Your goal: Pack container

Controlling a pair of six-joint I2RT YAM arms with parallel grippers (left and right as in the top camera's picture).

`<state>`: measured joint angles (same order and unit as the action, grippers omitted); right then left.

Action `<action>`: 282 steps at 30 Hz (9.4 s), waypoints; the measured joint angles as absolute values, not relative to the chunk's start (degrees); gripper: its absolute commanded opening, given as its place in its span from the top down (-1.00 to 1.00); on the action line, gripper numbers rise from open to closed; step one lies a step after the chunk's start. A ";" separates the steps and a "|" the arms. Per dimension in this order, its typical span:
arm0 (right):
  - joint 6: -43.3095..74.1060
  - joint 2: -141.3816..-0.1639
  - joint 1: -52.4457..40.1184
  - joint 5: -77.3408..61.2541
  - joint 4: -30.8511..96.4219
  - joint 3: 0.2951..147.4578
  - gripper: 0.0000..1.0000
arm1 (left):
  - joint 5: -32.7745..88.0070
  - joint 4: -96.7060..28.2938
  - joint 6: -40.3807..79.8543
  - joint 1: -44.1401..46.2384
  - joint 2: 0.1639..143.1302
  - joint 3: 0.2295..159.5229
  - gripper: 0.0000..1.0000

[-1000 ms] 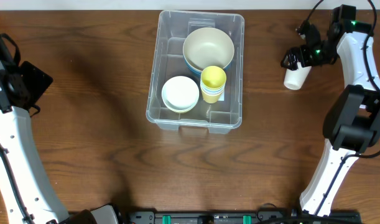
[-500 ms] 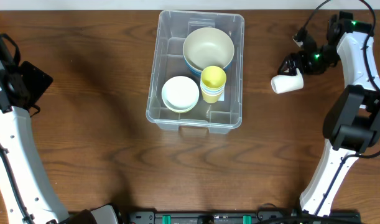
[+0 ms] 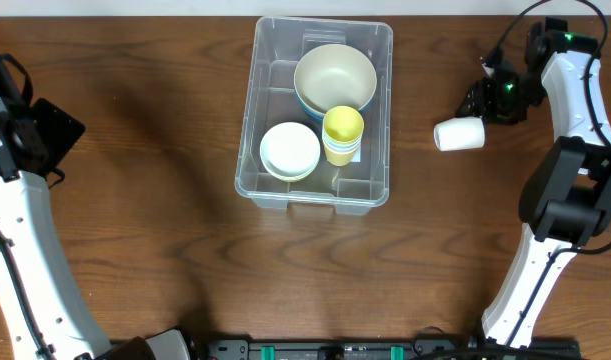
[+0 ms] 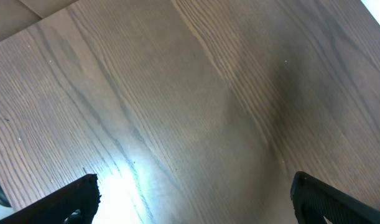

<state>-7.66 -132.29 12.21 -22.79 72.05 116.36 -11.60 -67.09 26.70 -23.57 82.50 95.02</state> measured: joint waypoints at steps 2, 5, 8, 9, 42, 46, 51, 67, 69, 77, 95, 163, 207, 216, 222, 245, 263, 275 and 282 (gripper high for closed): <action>-6.37 -132.29 12.21 -21.45 72.07 116.36 -0.16 | -11.60 -67.09 26.72 -23.57 82.50 95.02 -0.96; -5.13 -132.29 12.21 -20.38 72.86 116.36 -0.18 | -11.60 -67.09 26.70 -23.57 82.50 95.02 -0.96; -3.40 -132.29 12.21 -19.92 73.71 116.25 -0.18 | -11.60 -67.09 26.70 -23.57 82.50 95.02 -0.96; -2.94 -132.29 12.23 -20.12 73.60 116.09 -0.18 | -11.60 -67.09 26.70 -23.57 82.50 95.02 -0.96; -3.38 -132.29 18.61 -48.07 61.28 102.76 0.59 | -11.60 -67.09 26.72 -23.57 82.50 95.02 -0.96; -3.22 -132.29 18.61 -48.93 60.07 102.74 0.67 | -11.60 -67.09 26.70 -23.57 82.50 95.02 -0.96; -3.07 -132.27 18.20 -51.57 59.37 102.74 0.77 | -11.60 -67.09 26.70 -23.57 82.50 95.02 -0.96; -2.46 -131.28 16.53 -51.05 58.83 102.80 0.98 | -11.60 -67.09 26.72 -23.57 82.50 95.02 -0.96; -2.48 -130.37 16.21 -48.86 58.92 102.87 0.98 | -11.60 -67.09 26.70 -23.57 82.50 95.02 -0.96; -2.57 -120.90 10.81 -32.03 58.65 103.35 0.97 | -11.60 -67.09 26.70 -23.57 82.50 95.02 -0.96; -4.38 -100.53 -25.21 -16.71 62.06 108.16 0.97 | -11.60 -67.09 26.72 -23.57 82.50 95.02 -0.96; -3.27 -68.23 -13.45 1.63 60.03 101.27 -0.98 | -11.62 -67.07 26.70 -23.57 82.50 95.02 -0.96; 7.05 -3.25 1.13 2.39 20.27 6.59 -0.98 | -11.60 -67.09 26.70 -23.57 82.50 95.02 -0.96; 7.07 -3.25 1.13 2.39 20.27 6.57 -0.99 | -11.60 -67.09 26.70 -23.57 82.50 95.02 -0.96; 7.09 -3.25 1.13 2.42 20.27 6.57 -0.99 | -11.60 -67.09 26.70 -23.57 82.50 95.02 -0.96; 7.20 -3.25 1.13 2.39 20.23 6.57 -0.98 | -7.94 -53.63 15.73 -11.44 52.38 81.34 -0.96; 7.20 -3.25 1.13 2.42 20.23 6.33 -0.99 | 5.08 -27.97 10.41 -3.49 21.21 32.14 -0.96; 7.20 -3.25 1.13 2.39 20.25 6.31 -0.99 | 6.28 -27.49 10.41 -0.21 10.28 19.14 -0.96; 7.20 -3.25 1.13 2.42 20.25 6.31 -0.99 | 6.31 -25.78 10.41 -0.08 5.87 13.41 -0.96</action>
